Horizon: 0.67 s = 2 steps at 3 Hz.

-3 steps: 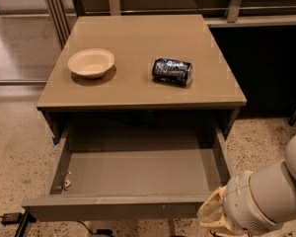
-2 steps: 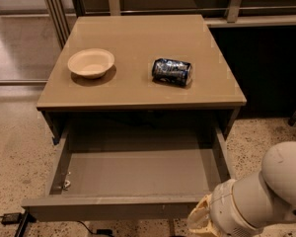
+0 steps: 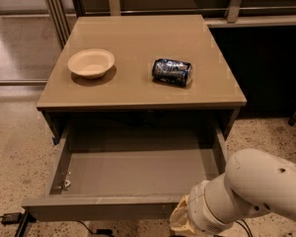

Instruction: Close top drawer

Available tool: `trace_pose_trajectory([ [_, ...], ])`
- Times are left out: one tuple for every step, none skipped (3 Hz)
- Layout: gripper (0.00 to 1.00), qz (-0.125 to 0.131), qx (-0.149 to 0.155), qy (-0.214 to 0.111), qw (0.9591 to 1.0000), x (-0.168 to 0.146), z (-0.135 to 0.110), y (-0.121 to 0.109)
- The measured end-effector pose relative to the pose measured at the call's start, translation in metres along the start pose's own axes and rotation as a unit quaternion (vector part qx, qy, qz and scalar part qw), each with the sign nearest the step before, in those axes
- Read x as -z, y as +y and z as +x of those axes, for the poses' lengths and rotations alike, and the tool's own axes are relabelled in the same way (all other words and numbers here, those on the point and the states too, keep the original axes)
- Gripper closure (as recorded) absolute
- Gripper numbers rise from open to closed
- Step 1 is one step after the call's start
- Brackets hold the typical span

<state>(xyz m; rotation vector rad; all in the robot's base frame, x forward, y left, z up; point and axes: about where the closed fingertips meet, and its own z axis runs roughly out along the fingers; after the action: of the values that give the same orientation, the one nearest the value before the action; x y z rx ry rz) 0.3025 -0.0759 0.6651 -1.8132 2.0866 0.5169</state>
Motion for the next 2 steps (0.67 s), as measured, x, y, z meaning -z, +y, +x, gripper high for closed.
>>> trace_pose_trajectory([
  [0.83, 0.002, 0.001, 0.0, 1.0, -0.0013, -0.0006, -0.0017],
  [0.6, 0.002, 0.001, 0.0, 1.0, -0.0013, -0.0006, -0.0017],
])
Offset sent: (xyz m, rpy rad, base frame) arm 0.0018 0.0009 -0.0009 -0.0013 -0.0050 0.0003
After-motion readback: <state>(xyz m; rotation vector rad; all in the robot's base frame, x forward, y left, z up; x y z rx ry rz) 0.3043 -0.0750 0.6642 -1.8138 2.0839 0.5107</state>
